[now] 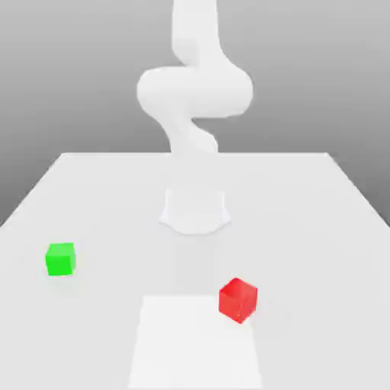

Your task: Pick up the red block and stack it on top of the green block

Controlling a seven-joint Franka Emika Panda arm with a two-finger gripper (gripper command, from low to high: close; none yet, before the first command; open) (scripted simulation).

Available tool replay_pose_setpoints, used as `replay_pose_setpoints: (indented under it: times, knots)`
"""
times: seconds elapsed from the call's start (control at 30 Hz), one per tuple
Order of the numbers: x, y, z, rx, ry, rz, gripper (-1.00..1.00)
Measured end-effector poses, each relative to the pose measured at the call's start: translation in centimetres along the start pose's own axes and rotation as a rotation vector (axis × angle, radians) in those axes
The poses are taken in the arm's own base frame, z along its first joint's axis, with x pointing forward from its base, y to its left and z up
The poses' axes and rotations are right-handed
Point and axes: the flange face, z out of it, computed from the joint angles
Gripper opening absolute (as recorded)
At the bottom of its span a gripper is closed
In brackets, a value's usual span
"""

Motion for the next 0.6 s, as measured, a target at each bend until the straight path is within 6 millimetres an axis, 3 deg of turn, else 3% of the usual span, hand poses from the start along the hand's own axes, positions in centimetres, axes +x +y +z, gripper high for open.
replay_pose_setpoints:
  times: [0.13, 0.3, 0.47, 0.6]
  knots:
    - [-4.0, 1.5, 9.9, -0.120, -0.090, 0.129, 0.00]
    - [-10.4, 5.9, 20.0, -0.285, -0.178, 0.290, 0.00]
    - [-18.3, 12.8, 27.7, -0.483, -0.243, 0.461, 0.00]
    - [-25.2, 19.6, 31.8, -0.653, -0.272, 0.594, 0.00]
